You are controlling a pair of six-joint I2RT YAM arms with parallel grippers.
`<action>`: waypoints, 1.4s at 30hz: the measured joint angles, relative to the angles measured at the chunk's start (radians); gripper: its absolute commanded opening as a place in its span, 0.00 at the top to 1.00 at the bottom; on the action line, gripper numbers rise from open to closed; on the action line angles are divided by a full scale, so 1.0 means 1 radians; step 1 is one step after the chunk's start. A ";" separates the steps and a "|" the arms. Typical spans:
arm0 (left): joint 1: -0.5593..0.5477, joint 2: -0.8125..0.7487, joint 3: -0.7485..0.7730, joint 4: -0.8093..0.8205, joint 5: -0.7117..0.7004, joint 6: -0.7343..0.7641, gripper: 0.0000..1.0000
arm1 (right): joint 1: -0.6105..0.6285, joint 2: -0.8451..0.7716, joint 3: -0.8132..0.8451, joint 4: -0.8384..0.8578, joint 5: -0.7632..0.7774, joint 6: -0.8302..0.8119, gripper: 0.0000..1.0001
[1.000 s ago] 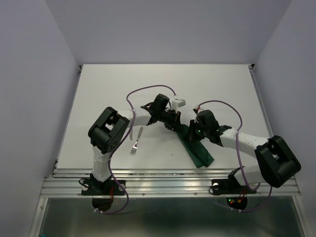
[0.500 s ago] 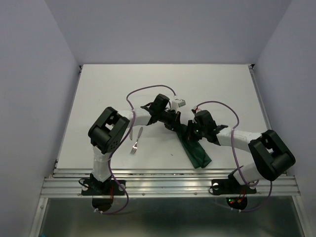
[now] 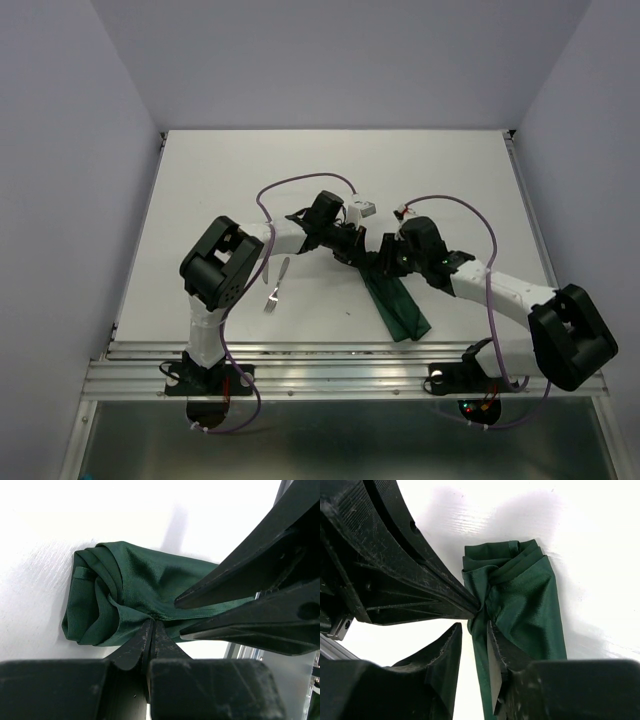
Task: Fold the napkin into a case and place the utensils inside
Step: Stuff the top corner of the smaller-rectangle-folded napkin into the folded napkin.
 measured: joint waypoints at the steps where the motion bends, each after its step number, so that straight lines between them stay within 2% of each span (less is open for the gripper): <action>1: 0.000 0.000 0.000 0.000 0.000 0.000 1.00 | 0.002 0.001 0.005 -0.005 0.004 -0.007 0.64; 13: 0.000 0.002 0.000 0.004 0.000 0.000 1.00 | 0.072 0.062 0.023 -0.068 0.054 -0.074 0.61; 22: 0.000 0.002 0.000 0.006 0.000 -0.003 1.00 | 0.085 0.117 0.033 -0.071 0.101 -0.080 0.64; 24: 0.000 0.002 0.000 0.006 0.000 -0.003 1.00 | 0.087 0.122 0.033 -0.071 0.111 -0.080 0.67; 27: 0.000 0.002 0.000 0.006 0.000 -0.003 1.00 | 0.092 0.128 0.033 -0.070 0.125 -0.079 0.83; 32: 0.000 0.002 0.000 0.007 0.000 -0.003 1.00 | 0.092 0.127 0.033 -0.066 0.132 -0.067 0.99; 42: 0.000 0.003 0.000 0.014 0.000 -0.003 1.00 | 0.093 0.125 0.033 -0.051 0.156 -0.026 0.99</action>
